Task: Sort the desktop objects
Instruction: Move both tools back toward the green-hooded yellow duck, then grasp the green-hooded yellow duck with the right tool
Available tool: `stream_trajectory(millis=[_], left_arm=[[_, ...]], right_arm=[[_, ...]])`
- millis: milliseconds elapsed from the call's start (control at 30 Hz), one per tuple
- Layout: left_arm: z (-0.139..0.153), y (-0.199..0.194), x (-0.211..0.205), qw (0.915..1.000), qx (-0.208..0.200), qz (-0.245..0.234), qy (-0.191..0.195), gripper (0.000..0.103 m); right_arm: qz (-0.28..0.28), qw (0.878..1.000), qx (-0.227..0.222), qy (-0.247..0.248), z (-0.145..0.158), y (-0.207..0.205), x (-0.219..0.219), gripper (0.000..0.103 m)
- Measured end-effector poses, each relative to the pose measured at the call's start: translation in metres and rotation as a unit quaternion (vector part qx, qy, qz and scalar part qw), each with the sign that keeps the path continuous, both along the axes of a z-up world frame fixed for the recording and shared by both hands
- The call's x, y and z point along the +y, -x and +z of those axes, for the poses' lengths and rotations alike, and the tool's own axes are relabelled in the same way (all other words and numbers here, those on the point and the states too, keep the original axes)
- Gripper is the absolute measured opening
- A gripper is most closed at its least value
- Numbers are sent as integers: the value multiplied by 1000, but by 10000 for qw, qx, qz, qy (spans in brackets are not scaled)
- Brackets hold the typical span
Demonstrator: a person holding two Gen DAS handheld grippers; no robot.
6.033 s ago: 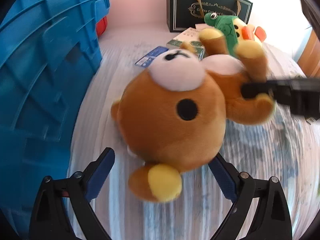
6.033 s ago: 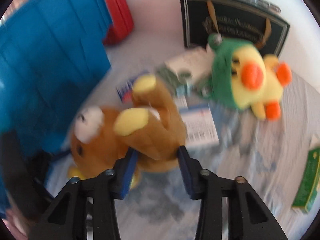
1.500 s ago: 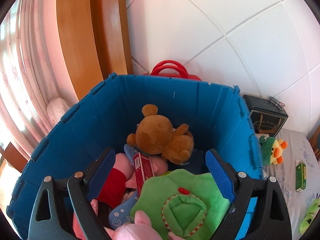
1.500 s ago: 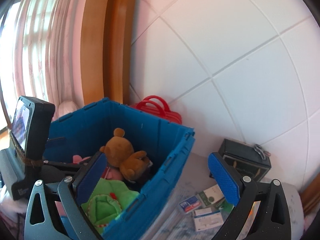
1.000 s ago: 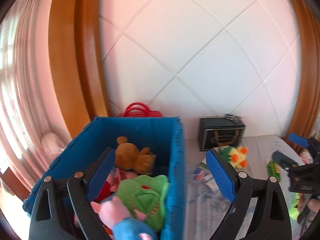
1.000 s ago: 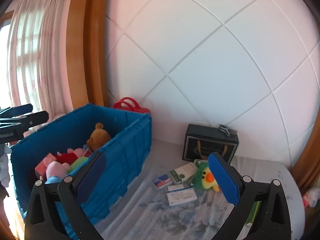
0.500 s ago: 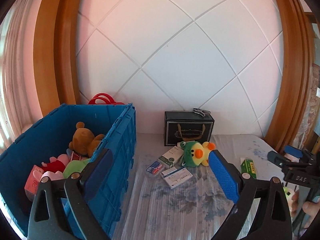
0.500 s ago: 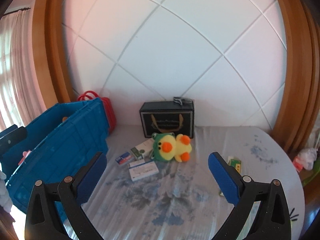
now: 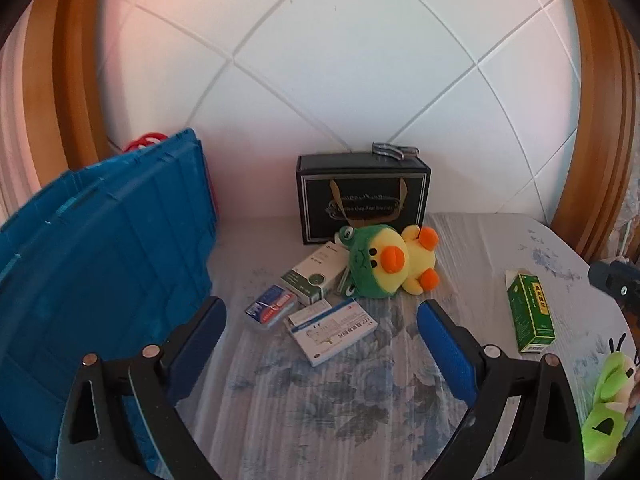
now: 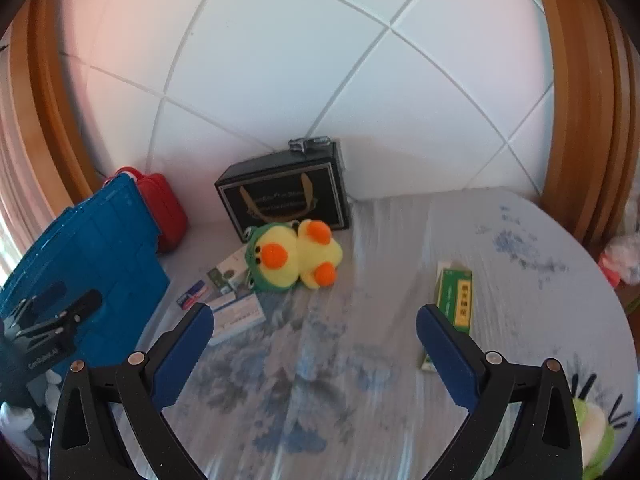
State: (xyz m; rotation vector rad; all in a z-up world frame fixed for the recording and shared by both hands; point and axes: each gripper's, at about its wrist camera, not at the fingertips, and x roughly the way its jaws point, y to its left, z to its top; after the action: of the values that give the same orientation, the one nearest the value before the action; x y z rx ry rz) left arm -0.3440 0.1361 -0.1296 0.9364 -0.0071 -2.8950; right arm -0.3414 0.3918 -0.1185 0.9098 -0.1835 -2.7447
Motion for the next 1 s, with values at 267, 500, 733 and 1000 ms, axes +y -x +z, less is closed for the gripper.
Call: stream_trajectory(millis=[267,500,733,1000], left_arm=[[-88,123,5,9934,-1120,-104,-243,98],[-132,199,31,9966,-776,-263,-84,98],[-179,243,46,9939,-986,-498,38,98],[-188,251,44,9923,-988,-744,-47,103]], right_arm=[[75,9980,-499,-388,-68,91,-15,103],[-217,9922,-1208,-235,-129,184,-14,103],[147,9901,-1394,39,-160,229,-21,103],[512,9852,-1634,17,-188,253,-48,72]])
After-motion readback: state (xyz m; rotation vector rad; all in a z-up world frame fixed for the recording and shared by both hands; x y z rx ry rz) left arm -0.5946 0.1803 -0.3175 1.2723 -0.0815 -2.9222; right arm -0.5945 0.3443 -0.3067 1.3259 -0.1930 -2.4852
